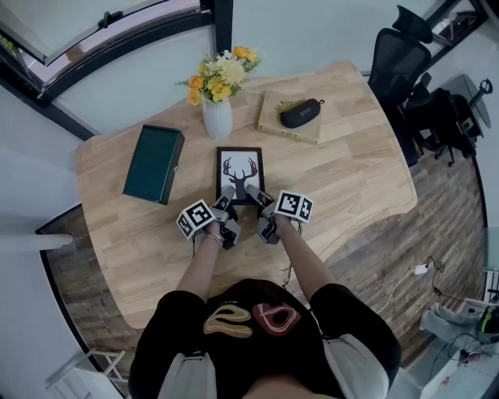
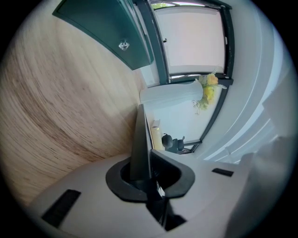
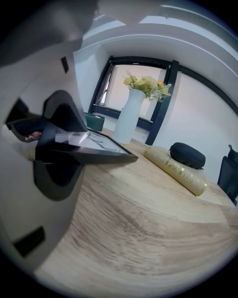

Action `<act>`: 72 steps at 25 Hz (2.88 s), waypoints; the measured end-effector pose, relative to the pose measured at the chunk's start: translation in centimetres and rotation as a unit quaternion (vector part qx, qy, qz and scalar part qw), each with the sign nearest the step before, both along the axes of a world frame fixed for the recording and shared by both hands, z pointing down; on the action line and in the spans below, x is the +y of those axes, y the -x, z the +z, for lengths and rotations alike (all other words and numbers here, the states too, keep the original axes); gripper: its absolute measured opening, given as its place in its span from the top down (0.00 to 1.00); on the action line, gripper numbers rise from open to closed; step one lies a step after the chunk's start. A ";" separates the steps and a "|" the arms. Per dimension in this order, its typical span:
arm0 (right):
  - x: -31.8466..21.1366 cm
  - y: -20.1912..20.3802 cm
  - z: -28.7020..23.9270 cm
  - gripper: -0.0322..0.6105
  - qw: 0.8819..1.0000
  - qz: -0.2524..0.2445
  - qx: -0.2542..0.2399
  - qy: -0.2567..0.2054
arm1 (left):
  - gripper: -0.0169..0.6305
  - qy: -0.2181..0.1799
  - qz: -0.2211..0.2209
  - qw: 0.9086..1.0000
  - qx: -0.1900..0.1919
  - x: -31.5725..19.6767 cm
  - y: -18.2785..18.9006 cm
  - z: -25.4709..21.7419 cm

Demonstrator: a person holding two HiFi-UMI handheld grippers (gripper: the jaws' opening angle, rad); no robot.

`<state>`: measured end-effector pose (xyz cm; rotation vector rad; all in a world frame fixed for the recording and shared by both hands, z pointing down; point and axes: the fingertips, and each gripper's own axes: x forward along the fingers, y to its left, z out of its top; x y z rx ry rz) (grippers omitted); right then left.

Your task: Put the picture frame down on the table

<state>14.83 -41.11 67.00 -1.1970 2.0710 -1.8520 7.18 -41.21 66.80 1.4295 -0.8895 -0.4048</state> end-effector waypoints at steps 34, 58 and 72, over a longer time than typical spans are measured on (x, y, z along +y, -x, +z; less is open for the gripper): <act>3.2 -2.9 -1.2 0.83 0.989 0.123 -0.087 0.005 | 0.64 0.010 -0.021 1.000 -0.014 0.4 0.3 0.7; 2.3 -3.0 1.6 0.81 0.994 0.097 -0.027 0.038 | 0.70 -0.110 0.022 0.950 -0.291 13.1 7.6 -3.4; 2.4 -2.1 1.5 0.67 0.998 0.048 0.037 0.024 | 0.70 -0.133 0.029 0.911 -0.390 16.2 9.9 -4.0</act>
